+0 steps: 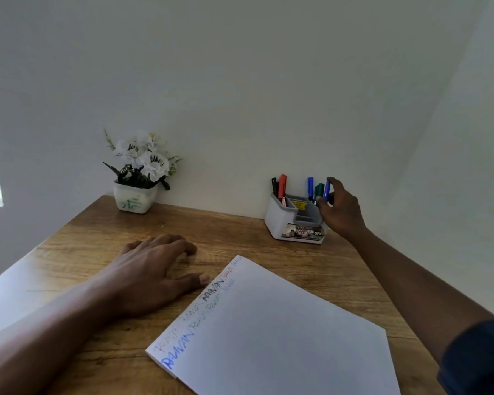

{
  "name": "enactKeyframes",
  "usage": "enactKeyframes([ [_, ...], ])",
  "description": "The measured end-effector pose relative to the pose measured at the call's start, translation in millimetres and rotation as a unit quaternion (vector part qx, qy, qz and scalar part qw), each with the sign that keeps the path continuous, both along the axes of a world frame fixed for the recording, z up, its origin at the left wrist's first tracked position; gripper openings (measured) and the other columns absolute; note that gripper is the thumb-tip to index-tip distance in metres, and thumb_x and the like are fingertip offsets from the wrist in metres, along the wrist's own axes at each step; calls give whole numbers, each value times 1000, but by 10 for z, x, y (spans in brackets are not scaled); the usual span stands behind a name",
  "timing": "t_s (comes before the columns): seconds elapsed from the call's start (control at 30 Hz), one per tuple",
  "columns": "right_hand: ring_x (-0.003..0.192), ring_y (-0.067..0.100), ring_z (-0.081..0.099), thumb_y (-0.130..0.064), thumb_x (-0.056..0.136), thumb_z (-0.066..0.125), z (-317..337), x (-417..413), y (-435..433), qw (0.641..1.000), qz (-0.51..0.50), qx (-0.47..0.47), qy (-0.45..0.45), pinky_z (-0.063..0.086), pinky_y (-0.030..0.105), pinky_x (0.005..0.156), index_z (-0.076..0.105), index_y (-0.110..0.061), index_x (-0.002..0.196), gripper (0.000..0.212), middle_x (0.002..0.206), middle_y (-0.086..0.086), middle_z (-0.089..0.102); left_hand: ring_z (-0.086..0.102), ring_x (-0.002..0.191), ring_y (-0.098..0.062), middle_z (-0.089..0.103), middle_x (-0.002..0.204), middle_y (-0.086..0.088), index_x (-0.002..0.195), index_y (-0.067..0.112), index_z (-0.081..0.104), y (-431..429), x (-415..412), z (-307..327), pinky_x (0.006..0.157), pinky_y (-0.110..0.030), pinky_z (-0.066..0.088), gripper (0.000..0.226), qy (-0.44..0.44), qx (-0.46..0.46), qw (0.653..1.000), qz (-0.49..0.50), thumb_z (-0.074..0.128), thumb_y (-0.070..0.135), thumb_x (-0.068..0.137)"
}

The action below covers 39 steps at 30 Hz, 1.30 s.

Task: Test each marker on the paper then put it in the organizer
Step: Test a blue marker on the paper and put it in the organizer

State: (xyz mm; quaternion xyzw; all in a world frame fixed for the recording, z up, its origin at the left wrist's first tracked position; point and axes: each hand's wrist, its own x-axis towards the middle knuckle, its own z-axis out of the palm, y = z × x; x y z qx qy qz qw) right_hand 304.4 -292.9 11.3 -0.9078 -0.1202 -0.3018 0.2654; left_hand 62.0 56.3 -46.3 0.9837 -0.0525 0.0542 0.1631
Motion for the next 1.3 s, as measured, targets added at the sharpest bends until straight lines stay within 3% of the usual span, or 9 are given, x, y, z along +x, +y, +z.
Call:
enactKeyframes([
  [0.1,122,33,52,-40,98,59,27,-177,-28,996,-22,-69,-52,48,51,98,17,-24,159,76,133,17,55,35,143,-7,33,157,19,145,46,39,7,3,-6,120,-43,27,94,-2,-1,1000,-9,24,97,67],
  [0.23,124,20,51,-38,96,60,119,-903,64,986,109,-20,-123,45,45,102,31,-27,154,66,136,3,53,48,133,-12,45,152,12,144,41,45,-1,-82,45,110,-42,42,90,-35,-41,999,1,28,92,72],
  [0.37,130,7,47,-45,96,61,61,-1830,74,969,244,-46,6,43,38,108,44,-38,144,51,140,-14,48,58,117,-16,51,146,5,142,34,50,-137,-336,144,97,-41,49,70,-134,-57,989,25,40,78,88],
  [0.5,136,-8,27,-53,95,59,-25,-2571,-21,946,276,-145,91,25,25,112,29,-61,137,52,146,-32,30,53,128,-19,53,145,4,139,31,53,-404,-704,222,102,-46,47,81,-158,-66,984,47,34,84,81],
  [0.67,148,-5,11,-29,93,66,-253,-2681,-19,900,335,-197,196,13,30,116,27,-58,149,74,161,-31,18,57,120,-13,62,131,14,118,39,65,-856,-1184,188,97,-46,45,66,-148,-27,987,57,42,86,78],
  [0.83,155,4,-2,-67,93,50,-390,-2382,48,882,323,-244,240,5,52,126,35,-53,150,60,167,-21,12,39,142,-11,38,158,15,145,40,43,-977,-1144,94,117,-46,26,79,-27,80,996,28,31,86,83],
  [1.1,152,2,-19,-81,91,14,-579,-1955,140,897,232,-279,254,-8,41,126,1,-61,152,66,166,-23,-13,-6,155,-4,-3,168,15,155,56,11,-270,-188,45,126,-41,1,59,38,84,994,-66,21,62,97],
  [1.2,150,6,-29,-80,92,10,-606,-2173,205,904,167,-292,264,-12,44,125,-11,-57,152,68,162,-21,-28,0,156,-6,6,168,12,156,47,27,-264,-267,-55,126,-41,6,58,-36,69,997,-30,21,60,99],
  [1.3,153,14,-27,-77,93,12,-604,-2375,298,920,105,-257,277,-10,48,125,-9,-52,155,71,166,-14,-25,5,156,-12,15,168,6,158,40,26,-357,-380,39,126,-44,8,67,-3,62,998,23,17,69,98],
])
